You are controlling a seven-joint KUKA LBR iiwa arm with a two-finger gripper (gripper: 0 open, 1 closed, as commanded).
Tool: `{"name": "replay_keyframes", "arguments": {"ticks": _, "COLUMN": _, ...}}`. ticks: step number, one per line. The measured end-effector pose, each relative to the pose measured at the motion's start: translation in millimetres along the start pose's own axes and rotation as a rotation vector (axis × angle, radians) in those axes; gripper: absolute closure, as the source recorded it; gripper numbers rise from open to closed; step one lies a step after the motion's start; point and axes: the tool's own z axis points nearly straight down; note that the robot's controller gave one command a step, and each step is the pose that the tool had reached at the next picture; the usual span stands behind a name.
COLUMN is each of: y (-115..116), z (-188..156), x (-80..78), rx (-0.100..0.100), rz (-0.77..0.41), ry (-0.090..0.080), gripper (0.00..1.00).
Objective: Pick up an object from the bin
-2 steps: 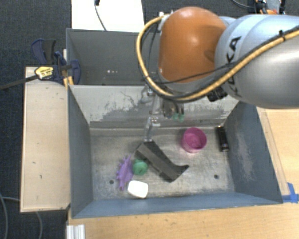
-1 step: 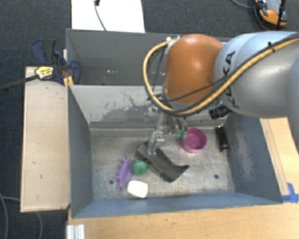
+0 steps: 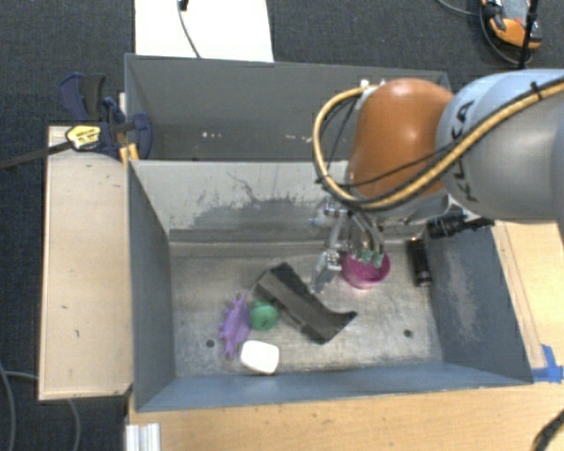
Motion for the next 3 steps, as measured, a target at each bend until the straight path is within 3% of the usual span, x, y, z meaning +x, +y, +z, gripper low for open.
{"name": "replay_keyframes", "arguments": {"ticks": 1, "y": -10, "z": 28, "x": 22.6, "rx": -0.001, "rz": -0.062, "ry": -0.003, "gripper": 0.00}}
{"name": "replay_keyframes", "arguments": {"ticks": 2, "y": 6, "z": 64, "x": 24.4, "rx": 0.008, "rz": 0.233, "ry": 0.023, "gripper": 0.00}}
{"name": "replay_keyframes", "arguments": {"ticks": 3, "y": -1, "z": 77, "x": 36.2, "rx": -0.026, "rz": 0.000, "ry": -0.030, "gripper": 1.00}}
